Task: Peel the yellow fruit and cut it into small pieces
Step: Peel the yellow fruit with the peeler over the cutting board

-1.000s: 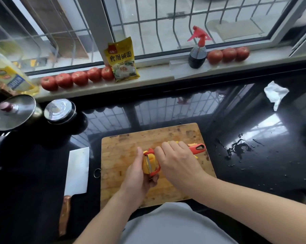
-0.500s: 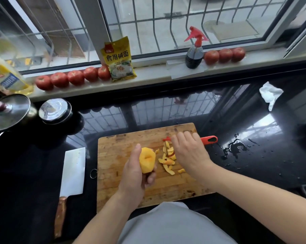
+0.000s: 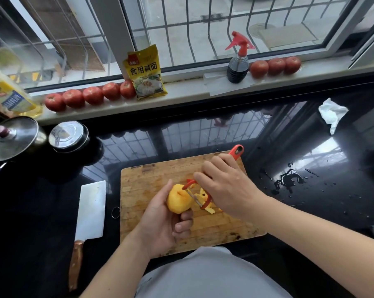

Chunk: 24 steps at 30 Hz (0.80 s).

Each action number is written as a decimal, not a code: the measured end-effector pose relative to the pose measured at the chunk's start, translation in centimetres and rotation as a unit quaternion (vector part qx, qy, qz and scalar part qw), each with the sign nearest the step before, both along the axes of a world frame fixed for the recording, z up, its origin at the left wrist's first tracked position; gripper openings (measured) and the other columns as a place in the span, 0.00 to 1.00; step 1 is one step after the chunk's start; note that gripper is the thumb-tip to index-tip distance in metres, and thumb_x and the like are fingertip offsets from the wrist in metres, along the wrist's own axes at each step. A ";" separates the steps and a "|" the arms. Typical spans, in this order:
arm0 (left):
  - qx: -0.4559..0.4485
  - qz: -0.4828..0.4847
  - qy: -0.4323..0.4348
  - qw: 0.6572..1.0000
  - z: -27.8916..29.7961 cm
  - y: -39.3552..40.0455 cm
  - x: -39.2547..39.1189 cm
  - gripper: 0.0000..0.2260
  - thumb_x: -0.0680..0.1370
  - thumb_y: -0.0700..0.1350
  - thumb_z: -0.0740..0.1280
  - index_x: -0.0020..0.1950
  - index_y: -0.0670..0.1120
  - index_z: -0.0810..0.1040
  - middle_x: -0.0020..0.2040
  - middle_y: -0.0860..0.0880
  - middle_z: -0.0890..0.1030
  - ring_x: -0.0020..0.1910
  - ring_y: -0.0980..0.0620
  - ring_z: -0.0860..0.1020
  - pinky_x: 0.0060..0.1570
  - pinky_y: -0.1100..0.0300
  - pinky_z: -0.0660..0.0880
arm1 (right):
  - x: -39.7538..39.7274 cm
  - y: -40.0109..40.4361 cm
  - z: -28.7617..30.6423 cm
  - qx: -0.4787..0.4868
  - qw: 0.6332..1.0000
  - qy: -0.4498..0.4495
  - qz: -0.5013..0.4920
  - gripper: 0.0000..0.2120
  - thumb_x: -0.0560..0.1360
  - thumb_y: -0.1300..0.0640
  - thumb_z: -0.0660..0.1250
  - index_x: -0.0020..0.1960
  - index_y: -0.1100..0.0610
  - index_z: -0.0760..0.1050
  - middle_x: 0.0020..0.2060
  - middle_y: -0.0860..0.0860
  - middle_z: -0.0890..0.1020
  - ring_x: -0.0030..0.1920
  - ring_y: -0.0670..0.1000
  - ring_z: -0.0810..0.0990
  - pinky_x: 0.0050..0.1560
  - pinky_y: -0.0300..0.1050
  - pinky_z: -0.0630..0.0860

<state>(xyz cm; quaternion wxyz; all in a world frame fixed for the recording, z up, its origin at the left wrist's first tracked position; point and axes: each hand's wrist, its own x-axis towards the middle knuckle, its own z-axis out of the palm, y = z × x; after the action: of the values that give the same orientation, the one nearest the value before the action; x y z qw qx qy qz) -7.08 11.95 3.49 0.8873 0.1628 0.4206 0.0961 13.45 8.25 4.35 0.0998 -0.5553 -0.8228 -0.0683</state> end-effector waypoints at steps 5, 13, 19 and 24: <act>0.029 0.015 0.035 0.999 0.4 -0.5 1.2 0.29 0.80 0.69 0.59 0.45 0.43 0.81 0.37 0.43 0.73 0.28 0.51 0.66 0.28 0.61 0.56 | -2.4 0.0 0.8 0.005 1.000 -0.022 -0.002 0.10 0.77 0.59 0.57 0.55 0.55 0.74 0.49 0.54 0.75 0.51 0.57 0.71 0.59 0.56 0.69; 0.047 0.022 0.093 0.994 0.5 -0.7 1.4 0.28 0.81 0.66 0.58 0.43 0.43 0.79 0.34 0.45 0.71 0.25 0.53 0.65 0.22 0.64 0.57 | -3.1 -0.7 -0.4 0.023 0.997 -0.032 -0.063 0.12 0.78 0.63 0.52 0.50 0.57 0.73 0.46 0.56 0.75 0.46 0.58 0.73 0.52 0.56 0.72; 0.040 0.025 0.115 0.992 0.3 -0.9 1.4 0.26 0.81 0.64 0.60 0.42 0.43 0.80 0.32 0.45 0.71 0.24 0.53 0.65 0.20 0.64 0.58 | -2.5 -0.2 -2.1 0.019 0.995 -0.050 -0.085 0.12 0.77 0.64 0.51 0.49 0.58 0.73 0.47 0.56 0.75 0.46 0.59 0.72 0.53 0.57 0.72; 0.039 0.036 0.117 0.992 -0.2 -1.2 1.0 0.26 0.81 0.64 0.60 0.50 0.40 0.79 0.34 0.45 0.71 0.25 0.53 0.65 0.21 0.64 0.59 | 0.2 0.4 -4.5 -0.102 0.969 -0.113 -0.194 0.11 0.77 0.62 0.55 0.55 0.58 0.74 0.51 0.57 0.75 0.49 0.60 0.72 0.56 0.58 0.69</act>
<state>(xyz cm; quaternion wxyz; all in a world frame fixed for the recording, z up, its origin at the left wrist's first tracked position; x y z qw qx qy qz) -6.08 10.76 3.30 0.8212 0.1917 0.5229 0.1244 13.66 8.69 -0.16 -0.0660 -0.7005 -0.7077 -0.0646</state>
